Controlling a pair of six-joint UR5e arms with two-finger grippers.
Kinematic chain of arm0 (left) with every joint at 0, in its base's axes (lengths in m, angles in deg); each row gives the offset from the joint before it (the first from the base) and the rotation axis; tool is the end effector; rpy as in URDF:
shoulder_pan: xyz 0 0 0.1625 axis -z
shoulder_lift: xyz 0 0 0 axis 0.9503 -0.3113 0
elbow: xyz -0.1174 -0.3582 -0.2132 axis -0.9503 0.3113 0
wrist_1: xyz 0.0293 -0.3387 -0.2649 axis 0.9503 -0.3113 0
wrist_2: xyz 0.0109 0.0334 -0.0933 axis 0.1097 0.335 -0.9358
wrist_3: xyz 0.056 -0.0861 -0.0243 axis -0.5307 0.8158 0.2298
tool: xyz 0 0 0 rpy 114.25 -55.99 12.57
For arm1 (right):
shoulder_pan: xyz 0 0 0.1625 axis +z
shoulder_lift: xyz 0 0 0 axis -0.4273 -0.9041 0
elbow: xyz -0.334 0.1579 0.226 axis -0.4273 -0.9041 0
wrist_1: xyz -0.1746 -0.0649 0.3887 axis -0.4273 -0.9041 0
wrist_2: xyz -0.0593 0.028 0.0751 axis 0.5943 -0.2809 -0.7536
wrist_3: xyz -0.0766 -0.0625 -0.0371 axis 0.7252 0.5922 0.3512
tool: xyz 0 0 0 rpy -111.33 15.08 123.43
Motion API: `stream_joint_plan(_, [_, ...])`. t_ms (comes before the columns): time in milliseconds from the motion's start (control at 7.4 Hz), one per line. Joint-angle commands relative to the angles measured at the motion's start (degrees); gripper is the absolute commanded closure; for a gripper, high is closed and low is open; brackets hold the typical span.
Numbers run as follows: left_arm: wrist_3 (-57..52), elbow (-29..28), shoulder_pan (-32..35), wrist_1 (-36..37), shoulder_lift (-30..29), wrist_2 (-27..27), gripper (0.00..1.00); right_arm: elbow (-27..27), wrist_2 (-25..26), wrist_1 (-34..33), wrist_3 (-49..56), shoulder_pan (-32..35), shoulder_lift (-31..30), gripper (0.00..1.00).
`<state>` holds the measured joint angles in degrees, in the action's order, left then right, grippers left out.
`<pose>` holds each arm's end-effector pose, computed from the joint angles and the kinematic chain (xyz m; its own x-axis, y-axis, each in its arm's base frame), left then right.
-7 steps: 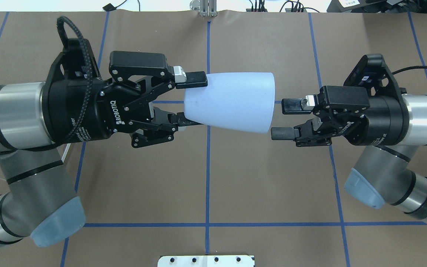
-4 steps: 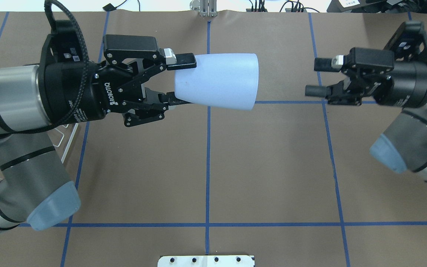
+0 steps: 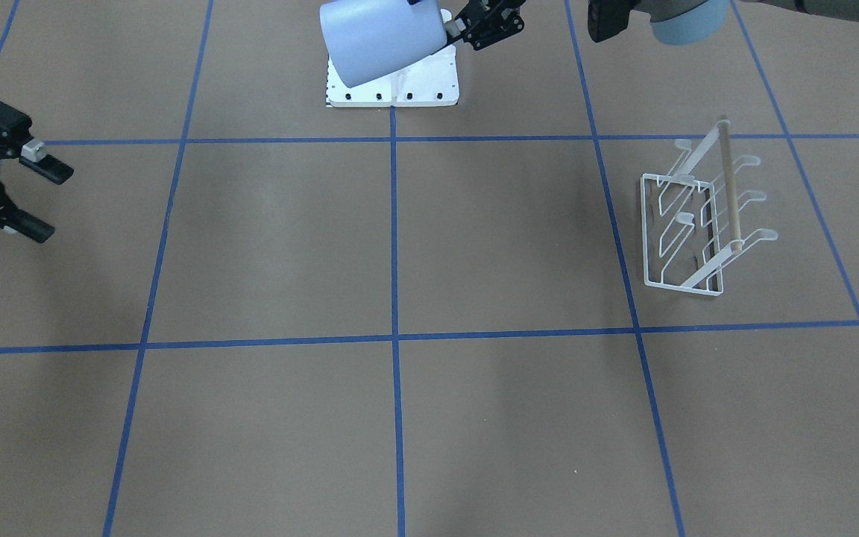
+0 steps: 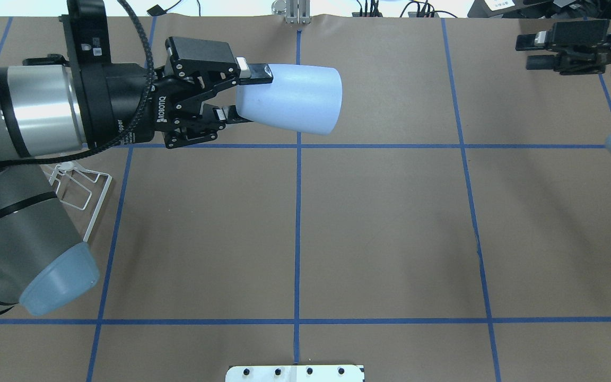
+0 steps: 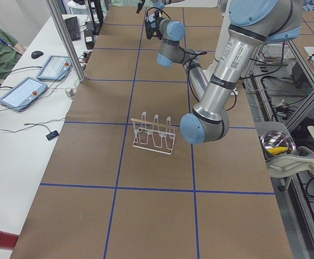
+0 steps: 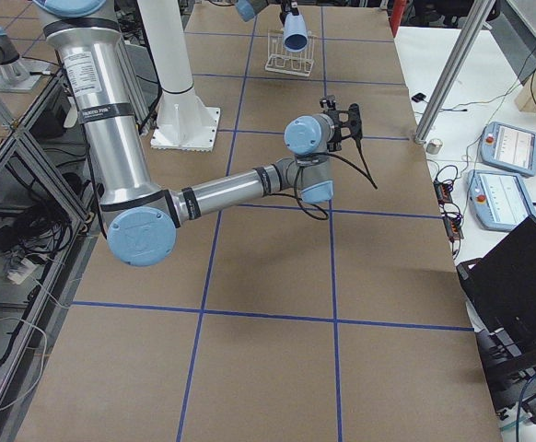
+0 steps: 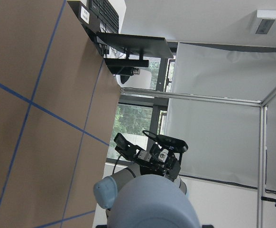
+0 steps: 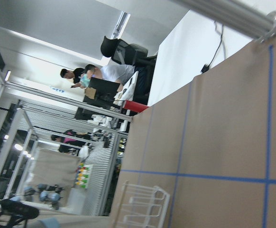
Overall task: Hang cup on cup holder
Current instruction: 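Open the right gripper and withdraw it while the left gripper pulls the cup away, then carry the cup with the left gripper above the wire rack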
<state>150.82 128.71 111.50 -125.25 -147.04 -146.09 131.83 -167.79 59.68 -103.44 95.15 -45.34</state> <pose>0.3127 -0.3956 0.0798 -0.3876 -0.0732 -0.9189 0.3173 0.9253 -0.2076 -0.1369 -0.5416 0.3698 0.0061 -0.2256 0.9742 -0.4167 0.8851 0.2075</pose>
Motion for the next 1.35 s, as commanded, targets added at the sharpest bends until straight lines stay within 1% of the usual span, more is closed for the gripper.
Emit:
stream_joint_plan(0, [-11.28,5.44,0.79,17.09,0.65,0.02,1.0,-0.64,-3.2,-16.11,18.05,4.22,-3.78,0.0])
stream_joint_plan(135, [-15.59,6.51,0.97,22.66,0.74,0.11,1.0,-0.64,-2.85,-23.4,26.49,5.1,-5.37,0.0])
stream_joint_plan(270, [-18.68,6.44,1.58,26.11,0.74,0.11,1.0,-0.56,-2.24,-31.48,38.06,6.33,-6.69,0.0])
stream_joint_plan(405, [-21.93,6.44,2.28,29.45,1.09,0.11,1.0,-0.55,-1.97,-39.13,46.87,7.38,-7.14,0.0])
stream_joint_plan(541, [-25.62,6.44,2.98,32.44,1.09,0.11,1.0,-0.55,-1.36,-45.21,53.75,7.92,-7.84,0.0])
stream_joint_plan(811, [-32.31,6.44,3.86,39.3,1.7,0.02,1.0,-0.55,0.84,-55.5,64.22,7.57,-10.38,0.0])
stream_joint_plan(1081, [-39.78,6.35,5.79,43.79,3.54,-0.06,1.0,-0.47,3.56,-66.83,73.99,7.31,-10.49,0.0])
stream_joint_plan(1216, [-42.76,6.35,6.67,46.42,3.55,-0.07,1.0,-0.29,3.92,-71.67,76.47,7.22,-10.22,0.0])
